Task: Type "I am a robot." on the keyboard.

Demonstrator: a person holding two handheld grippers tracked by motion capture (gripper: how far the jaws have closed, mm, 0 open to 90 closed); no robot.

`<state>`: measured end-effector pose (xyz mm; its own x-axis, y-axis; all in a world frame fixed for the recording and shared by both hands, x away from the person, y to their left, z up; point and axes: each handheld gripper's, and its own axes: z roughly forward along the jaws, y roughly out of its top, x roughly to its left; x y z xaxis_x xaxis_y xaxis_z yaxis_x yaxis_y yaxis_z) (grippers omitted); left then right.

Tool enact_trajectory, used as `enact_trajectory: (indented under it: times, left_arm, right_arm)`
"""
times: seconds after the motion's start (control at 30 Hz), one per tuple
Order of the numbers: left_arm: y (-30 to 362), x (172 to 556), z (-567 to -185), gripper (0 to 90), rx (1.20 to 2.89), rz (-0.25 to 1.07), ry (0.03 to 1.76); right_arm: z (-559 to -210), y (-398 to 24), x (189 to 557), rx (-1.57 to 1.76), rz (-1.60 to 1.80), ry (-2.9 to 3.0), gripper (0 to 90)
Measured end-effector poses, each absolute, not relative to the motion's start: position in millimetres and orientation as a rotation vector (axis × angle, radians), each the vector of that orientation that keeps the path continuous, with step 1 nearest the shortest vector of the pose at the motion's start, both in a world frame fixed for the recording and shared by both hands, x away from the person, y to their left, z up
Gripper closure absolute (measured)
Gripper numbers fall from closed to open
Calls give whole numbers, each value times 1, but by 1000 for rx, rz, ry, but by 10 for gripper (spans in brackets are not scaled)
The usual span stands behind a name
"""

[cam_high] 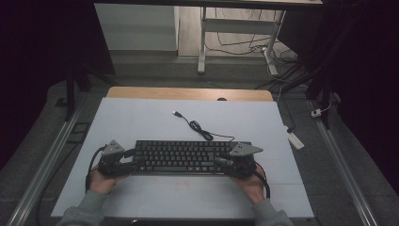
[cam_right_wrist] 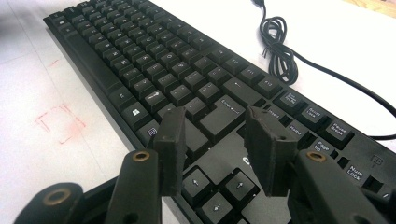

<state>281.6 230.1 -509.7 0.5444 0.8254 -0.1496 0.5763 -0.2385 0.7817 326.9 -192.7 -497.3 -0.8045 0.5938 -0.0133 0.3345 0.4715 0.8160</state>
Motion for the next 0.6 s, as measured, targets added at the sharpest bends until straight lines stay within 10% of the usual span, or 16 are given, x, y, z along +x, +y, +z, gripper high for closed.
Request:
enact_trajectory:
  times: [0.27,0.6]
  left_arm:
    - [220,286,-507,553,1987,361,1098]
    - [193,292,-496,886,2093,309,945]
  right_arm:
    - [-497,-195,327,799,1257,2418,586]
    - [-497,-197,327,801,1250,2418,586]
